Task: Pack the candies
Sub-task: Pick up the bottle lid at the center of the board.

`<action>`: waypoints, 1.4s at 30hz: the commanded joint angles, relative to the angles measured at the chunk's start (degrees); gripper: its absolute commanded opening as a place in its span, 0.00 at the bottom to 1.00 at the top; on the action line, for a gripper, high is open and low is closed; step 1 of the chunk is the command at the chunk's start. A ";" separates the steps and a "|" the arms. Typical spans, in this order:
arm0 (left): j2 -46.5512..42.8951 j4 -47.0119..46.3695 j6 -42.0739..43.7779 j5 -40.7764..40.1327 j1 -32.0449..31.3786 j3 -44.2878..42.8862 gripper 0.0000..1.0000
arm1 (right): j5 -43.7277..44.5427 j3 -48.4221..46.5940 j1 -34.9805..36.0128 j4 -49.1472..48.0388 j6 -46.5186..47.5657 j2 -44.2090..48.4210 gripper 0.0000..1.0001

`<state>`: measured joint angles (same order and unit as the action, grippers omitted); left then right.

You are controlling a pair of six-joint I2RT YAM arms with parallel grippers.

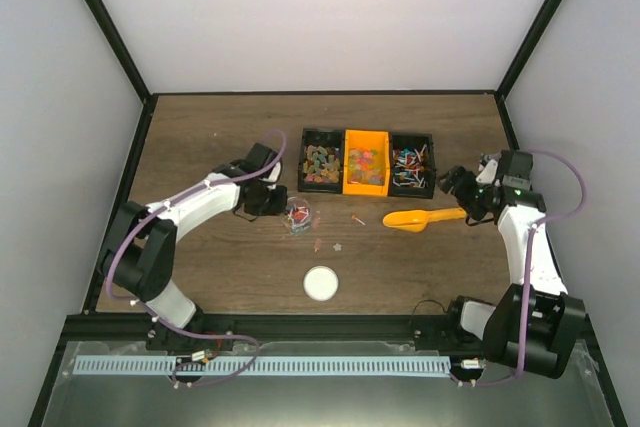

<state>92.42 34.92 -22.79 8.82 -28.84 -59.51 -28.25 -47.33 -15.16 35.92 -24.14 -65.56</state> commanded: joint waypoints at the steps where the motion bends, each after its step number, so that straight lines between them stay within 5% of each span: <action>1: 0.47 0.97 -0.50 1.42 -1.64 -0.26 0.06 | -1.78 -2.48 0.94 1.57 -0.82 0.72 0.85; 10: 0.01 0.53 -3.46 0.97 -4.24 0.45 0.08 | -1.32 -7.68 9.06 5.61 0.45 2.12 0.85; 14: -0.67 0.63 -4.30 1.42 -4.29 0.01 0.31 | -0.27 -8.91 14.81 9.02 -0.27 3.12 0.83; 15: -0.93 0.45 -4.63 1.65 -4.29 0.00 0.39 | 0.70 -8.87 17.32 10.14 -0.95 3.48 0.82; 23: -5.80 -0.86 -6.12 1.27 -4.38 0.30 0.59 | 11.49 -2.79 44.51 14.52 -15.94 9.63 0.70; 30: -11.96 -3.28 -8.30 -5.73 -4.39 1.86 0.71 | 17.91 -1.53 66.41 14.79 -22.65 -0.60 0.54; 42: -22.56 -3.78 -14.80 -8.06 -4.38 10.22 0.77 | 16.45 -1.37 69.91 8.00 -15.27 -14.44 0.49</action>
<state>72.49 30.33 -35.97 3.14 -33.06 -50.28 -11.79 -48.56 54.19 47.51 -42.28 -76.99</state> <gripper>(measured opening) 0.767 0.490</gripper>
